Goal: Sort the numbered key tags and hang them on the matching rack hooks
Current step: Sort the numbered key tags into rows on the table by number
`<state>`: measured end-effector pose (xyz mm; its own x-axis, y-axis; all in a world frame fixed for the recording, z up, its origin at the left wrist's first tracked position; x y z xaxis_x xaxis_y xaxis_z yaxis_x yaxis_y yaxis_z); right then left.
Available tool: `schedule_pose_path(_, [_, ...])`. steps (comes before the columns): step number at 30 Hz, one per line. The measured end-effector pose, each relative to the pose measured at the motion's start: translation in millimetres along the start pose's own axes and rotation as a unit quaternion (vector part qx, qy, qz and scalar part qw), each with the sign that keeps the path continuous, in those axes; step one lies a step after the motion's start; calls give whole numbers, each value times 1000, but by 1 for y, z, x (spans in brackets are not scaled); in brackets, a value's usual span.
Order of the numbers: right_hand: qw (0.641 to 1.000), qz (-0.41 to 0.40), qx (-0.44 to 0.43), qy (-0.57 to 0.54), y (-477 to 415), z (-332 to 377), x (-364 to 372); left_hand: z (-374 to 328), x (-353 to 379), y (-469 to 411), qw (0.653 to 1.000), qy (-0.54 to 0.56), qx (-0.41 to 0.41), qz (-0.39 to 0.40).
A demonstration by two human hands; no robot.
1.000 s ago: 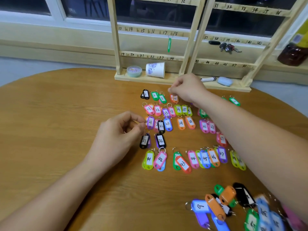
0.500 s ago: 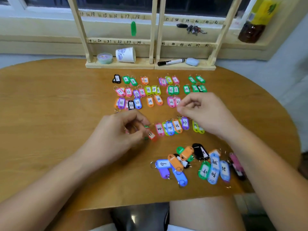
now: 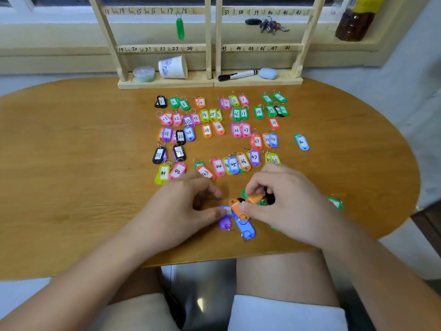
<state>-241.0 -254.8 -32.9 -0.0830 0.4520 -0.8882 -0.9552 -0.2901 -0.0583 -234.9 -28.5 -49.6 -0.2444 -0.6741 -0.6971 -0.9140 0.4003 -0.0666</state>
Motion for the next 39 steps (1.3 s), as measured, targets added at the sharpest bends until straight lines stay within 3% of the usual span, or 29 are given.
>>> schedule_pose_path(9, [999,5,13,38,3,13,19,-4,6,-4,999,-25,-13,25])
schedule_pose_path(17, [997,-70,-44,-5,2,14,9,-3,0,-5,998,39,-39,6])
schedule_pose_path(23, [987,-114,-44,-103,0,15,-5,-12,-15,-5,981,192,-30,17])
schedule_pose_path(29, [968,-83,-17,-237,0,15,-10,-16,-16,-4,915,394,-81,13])
schedule_pose_path(34, [942,-54,-23,-331,2,17,-15,-16,-18,-8,911,404,-87,1])
schedule_pose_path(39, [929,-80,-15,-360,0,18,-14,-18,-20,-14,908,408,-91,-26])
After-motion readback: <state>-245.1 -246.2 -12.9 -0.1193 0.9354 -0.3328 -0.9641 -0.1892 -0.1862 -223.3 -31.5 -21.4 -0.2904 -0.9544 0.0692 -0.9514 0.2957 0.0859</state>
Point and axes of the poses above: each hand's wrist, its own y-axis away from the middle knuckle, its own x-axis out of the palm, z = x × y, the point moved 4 cm from there along -y, towards the middle knuckle, and after that the axes turned 6 degrees about y, right-handed, at the moved point
